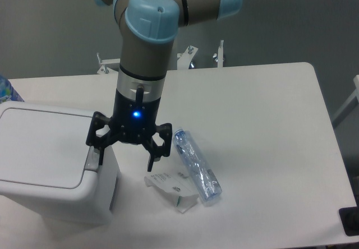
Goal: Open the trash can
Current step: 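Lower the gripper onto the grey button to pop the lid open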
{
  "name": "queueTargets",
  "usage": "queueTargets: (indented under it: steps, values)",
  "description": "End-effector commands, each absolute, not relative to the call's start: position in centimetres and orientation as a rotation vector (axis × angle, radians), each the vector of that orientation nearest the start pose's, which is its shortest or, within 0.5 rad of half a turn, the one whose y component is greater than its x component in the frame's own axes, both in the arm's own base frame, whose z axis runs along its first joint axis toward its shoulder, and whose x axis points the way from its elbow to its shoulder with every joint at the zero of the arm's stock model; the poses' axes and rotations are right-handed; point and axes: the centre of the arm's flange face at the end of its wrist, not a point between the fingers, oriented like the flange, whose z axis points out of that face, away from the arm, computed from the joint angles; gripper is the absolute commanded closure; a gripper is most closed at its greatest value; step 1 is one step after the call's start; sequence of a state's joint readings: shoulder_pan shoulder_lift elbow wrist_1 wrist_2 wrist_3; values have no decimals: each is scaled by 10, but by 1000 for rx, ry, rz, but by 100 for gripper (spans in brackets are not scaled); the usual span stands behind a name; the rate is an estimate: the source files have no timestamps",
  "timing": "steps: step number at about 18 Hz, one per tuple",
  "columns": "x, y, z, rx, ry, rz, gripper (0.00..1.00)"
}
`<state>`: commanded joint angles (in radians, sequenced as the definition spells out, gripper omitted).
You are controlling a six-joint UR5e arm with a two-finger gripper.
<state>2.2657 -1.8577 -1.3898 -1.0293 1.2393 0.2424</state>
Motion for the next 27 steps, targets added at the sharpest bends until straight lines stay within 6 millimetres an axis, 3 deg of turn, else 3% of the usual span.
queueTargets:
  steps: [10,20,27]
  values:
    - [-280,598,479,-2576,-492,-120,0]
    - [-277,593,488,-2564,-504,-117,0]
    - [-268,596,479,-2582,-493,-131,0]
